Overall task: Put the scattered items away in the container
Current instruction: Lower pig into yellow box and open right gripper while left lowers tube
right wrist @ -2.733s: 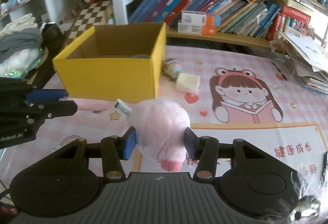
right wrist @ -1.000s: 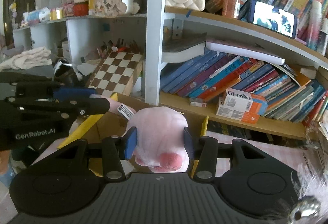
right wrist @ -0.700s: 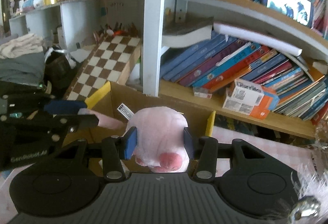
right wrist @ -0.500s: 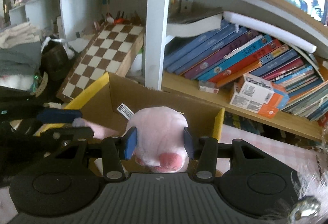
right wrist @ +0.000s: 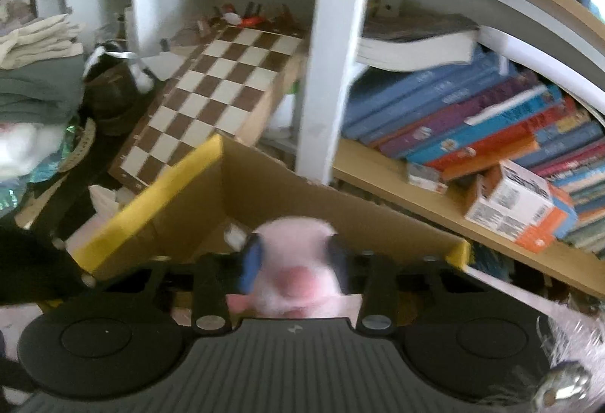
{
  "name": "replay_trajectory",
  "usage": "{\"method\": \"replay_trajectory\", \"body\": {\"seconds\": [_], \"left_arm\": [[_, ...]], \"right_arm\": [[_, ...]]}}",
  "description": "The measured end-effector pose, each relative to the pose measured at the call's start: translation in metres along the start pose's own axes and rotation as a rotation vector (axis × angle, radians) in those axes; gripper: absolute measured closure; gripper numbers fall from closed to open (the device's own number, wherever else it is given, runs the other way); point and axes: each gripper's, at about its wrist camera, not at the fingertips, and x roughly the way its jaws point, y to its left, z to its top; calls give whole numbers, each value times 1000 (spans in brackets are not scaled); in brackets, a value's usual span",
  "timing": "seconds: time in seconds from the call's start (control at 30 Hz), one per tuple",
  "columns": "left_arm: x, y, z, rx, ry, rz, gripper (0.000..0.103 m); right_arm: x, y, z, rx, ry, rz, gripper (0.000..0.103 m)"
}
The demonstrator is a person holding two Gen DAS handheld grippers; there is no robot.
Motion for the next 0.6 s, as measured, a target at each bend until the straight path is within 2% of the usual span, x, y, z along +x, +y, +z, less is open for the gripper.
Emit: {"method": "replay_trajectory", "body": {"seconds": [0.47, 0.6], "left_arm": [[7, 4, -4, -21, 20, 10, 80], [10, 5, -5, -23, 28, 14, 80]], "right_arm": [[2, 3, 2, 37, -4, 43, 78], [1, 1, 1, 54, -6, 53, 72]]}}
